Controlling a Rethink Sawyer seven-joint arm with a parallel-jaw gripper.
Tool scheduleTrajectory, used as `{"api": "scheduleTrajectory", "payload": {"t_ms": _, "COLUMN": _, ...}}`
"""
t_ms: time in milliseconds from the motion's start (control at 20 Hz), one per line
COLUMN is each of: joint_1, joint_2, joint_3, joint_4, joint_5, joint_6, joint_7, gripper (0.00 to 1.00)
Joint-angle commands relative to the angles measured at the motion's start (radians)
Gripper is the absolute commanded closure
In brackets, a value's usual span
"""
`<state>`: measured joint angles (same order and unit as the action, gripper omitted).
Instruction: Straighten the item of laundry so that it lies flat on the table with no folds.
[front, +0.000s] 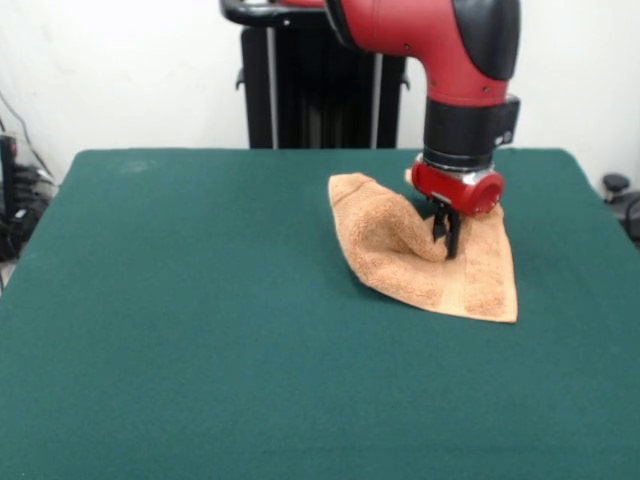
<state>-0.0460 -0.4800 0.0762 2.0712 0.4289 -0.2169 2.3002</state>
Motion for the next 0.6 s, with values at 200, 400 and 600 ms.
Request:
{"api": "scheduleTrajectory", "payload": {"t_ms": 200, "joint_1": 0.051, "joint_2": 0.201, "joint_3": 0.116, "joint_4": 0.099, "joint_5": -0.027, "joint_6": -0.040, "joint_7": 0.237, "gripper": 1.00}}
{"api": "scheduleTrajectory", "payload": {"t_ms": 400, "joint_1": 0.048, "joint_2": 0.201, "joint_3": 0.078, "joint_4": 0.112, "joint_5": -0.065, "joint_6": -0.053, "joint_7": 0.191, "gripper": 1.00}}
{"api": "scheduleTrajectory", "payload": {"t_ms": 600, "joint_1": 0.031, "joint_2": 0.202, "joint_3": 0.053, "joint_4": 0.116, "joint_5": -0.101, "joint_6": -0.042, "joint_7": 0.152, "gripper": 1.00}}
